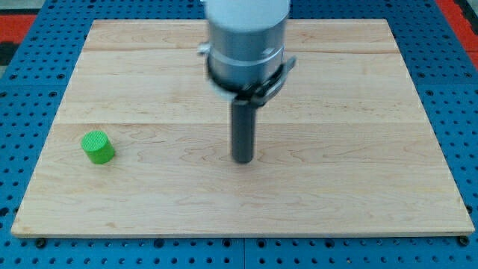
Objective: Move green circle towards center
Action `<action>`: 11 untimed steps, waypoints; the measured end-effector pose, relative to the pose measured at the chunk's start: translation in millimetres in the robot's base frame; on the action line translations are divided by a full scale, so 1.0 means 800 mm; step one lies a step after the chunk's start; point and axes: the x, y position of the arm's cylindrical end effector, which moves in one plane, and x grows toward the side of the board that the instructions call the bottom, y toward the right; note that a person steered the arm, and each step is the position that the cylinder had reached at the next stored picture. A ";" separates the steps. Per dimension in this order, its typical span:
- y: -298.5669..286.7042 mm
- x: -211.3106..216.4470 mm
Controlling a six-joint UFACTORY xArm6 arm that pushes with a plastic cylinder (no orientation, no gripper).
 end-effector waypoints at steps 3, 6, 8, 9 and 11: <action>-0.256 -0.030; -0.236 -0.110; -0.147 -0.110; -0.114 -0.085; -0.026 -0.064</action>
